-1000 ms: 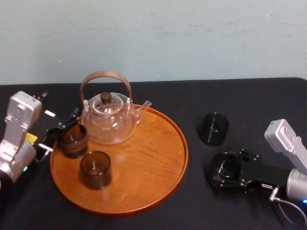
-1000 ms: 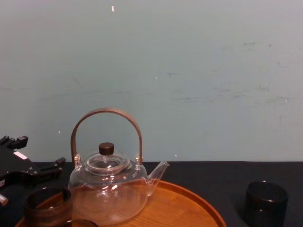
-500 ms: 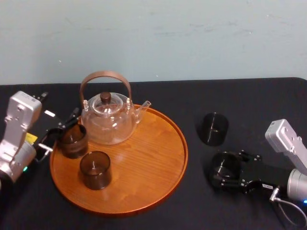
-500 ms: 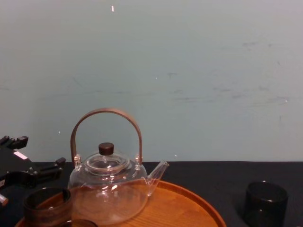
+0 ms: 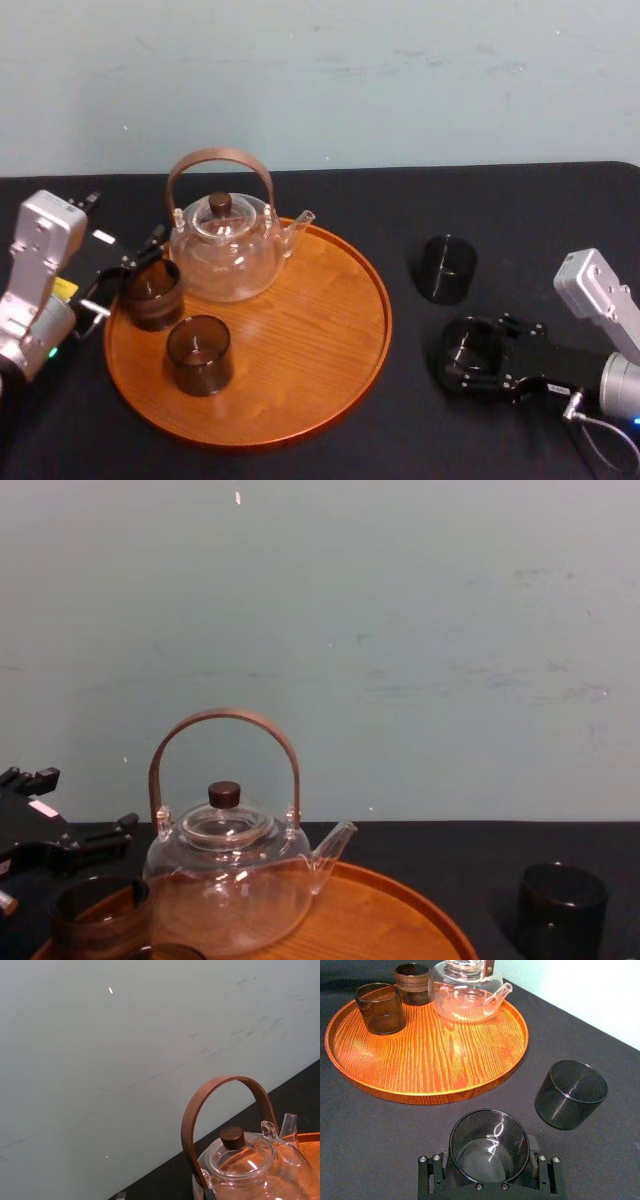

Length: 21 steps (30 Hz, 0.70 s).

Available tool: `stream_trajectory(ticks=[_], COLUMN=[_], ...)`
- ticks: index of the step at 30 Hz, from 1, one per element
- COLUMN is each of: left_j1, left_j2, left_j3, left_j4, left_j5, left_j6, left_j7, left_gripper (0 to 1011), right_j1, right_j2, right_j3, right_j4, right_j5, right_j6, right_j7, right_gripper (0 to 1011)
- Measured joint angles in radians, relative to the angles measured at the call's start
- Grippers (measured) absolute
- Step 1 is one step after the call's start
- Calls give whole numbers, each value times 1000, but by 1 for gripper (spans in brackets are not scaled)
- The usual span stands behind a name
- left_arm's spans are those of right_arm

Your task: Pick up the glass from the table and place it on the tray.

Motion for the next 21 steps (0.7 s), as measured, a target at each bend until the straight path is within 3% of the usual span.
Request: stream_trajectory(ticks=[12, 21], left_j1=[0, 0], left_j2=[0, 0], left_j3=[0, 0], left_j4=[0, 0], left_j5=[0, 0], left_j6=[0, 0], left_j7=[0, 0], left_gripper=[1001, 1002], right_j1=[13, 87], right_j2=[4, -21], right_j3=[12, -17], right_j4=[-14, -9], right_j5=[22, 5], right_j6=[-15, -41], right_j7=[8, 34], right_gripper=[906, 906])
